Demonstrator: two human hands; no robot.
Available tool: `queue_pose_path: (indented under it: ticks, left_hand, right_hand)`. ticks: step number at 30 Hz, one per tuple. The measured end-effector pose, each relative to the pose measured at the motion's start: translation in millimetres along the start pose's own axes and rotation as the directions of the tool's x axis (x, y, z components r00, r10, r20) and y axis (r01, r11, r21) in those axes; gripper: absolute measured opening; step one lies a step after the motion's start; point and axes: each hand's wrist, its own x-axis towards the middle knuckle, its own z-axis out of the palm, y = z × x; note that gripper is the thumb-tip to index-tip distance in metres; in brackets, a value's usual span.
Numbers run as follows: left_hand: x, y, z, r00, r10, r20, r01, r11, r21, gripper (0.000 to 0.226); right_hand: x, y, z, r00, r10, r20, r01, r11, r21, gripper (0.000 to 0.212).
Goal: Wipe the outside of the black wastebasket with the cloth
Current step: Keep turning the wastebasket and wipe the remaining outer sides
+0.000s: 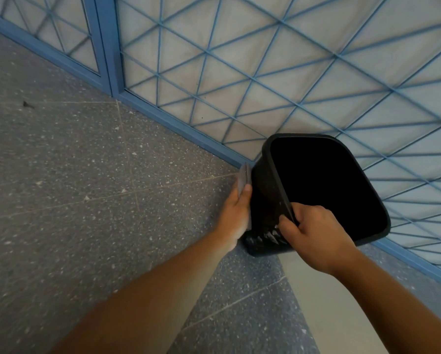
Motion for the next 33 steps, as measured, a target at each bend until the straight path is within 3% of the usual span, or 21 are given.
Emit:
queue_pose_path:
  ticks: [2, 5, 9, 13, 15, 19, 23, 28, 32, 33]
  left_hand:
    - [-3.0, -5.4, -3.4, 1.0, -0.017, 0.004, 0.016, 0.999, 0.034, 0.056]
    - [3.3, 3.4, -4.5, 0.996, -0.082, -0.036, 0.079, 0.994, -0.078, 0.051]
    - [-9.9, 5.6, 15.4, 0.999, 0.035, -0.037, -0.038, 0.997, -0.072, 0.059]
    - [-5.7, -1.1, -1.0, 0.993, -0.102, -0.063, 0.094, 0.988, -0.121, 0.051]
    - [-2.2, 11.8, 3.5, 0.997, -0.05, -0.054, 0.039, 0.982, -0.186, 0.048]
    - [-15.0, 6.6, 21.1, 0.995, 0.051, -0.091, -0.063, 0.988, -0.14, 0.051]
    - [-8.2, -2.9, 1.3, 0.985, -0.154, -0.074, 0.138, 0.972, -0.188, 0.051]
    - [-17.1, 1.7, 12.4, 0.998, 0.001, -0.064, -0.008, 0.994, -0.11, 0.057]
    - [-8.0, -1.7, -6.4, 0.989, -0.133, -0.069, 0.125, 0.987, -0.1, 0.052]
    - [-5.4, 3.4, -4.1, 0.992, -0.11, -0.068, 0.102, 0.988, -0.118, 0.051]
  right_hand:
    - [-0.7, 0.0, 0.3, 1.0, 0.005, 0.004, -0.005, 1.0, 0.008, 0.03]
    - [-1.1, -0.5, 1.8, 1.0, 0.006, 0.0, -0.006, 1.0, 0.001, 0.03]
    - [0.3, 0.5, 0.5, 1.0, 0.003, 0.002, -0.003, 1.0, -0.001, 0.03]
    - [-0.8, -1.5, 0.4, 1.0, -0.011, 0.003, 0.011, 1.0, -0.003, 0.03]
    - [-0.3, -2.2, 1.1, 1.0, -0.014, 0.003, 0.014, 1.0, -0.004, 0.03]
    - [0.8, -1.7, 0.3, 1.0, -0.023, -0.007, 0.023, 1.0, -0.013, 0.032]
    - [0.6, -2.3, 0.5, 1.0, -0.012, -0.006, 0.012, 1.0, 0.002, 0.031]
    - [1.5, -1.3, 1.7, 1.0, -0.017, -0.004, 0.017, 1.0, -0.001, 0.029]
    - [1.2, -0.7, 2.5, 1.0, -0.028, -0.01, 0.028, 1.0, -0.007, 0.029]
    - [1.8, -0.1, 2.8, 0.999, -0.03, -0.012, 0.03, 1.0, -0.007, 0.029]
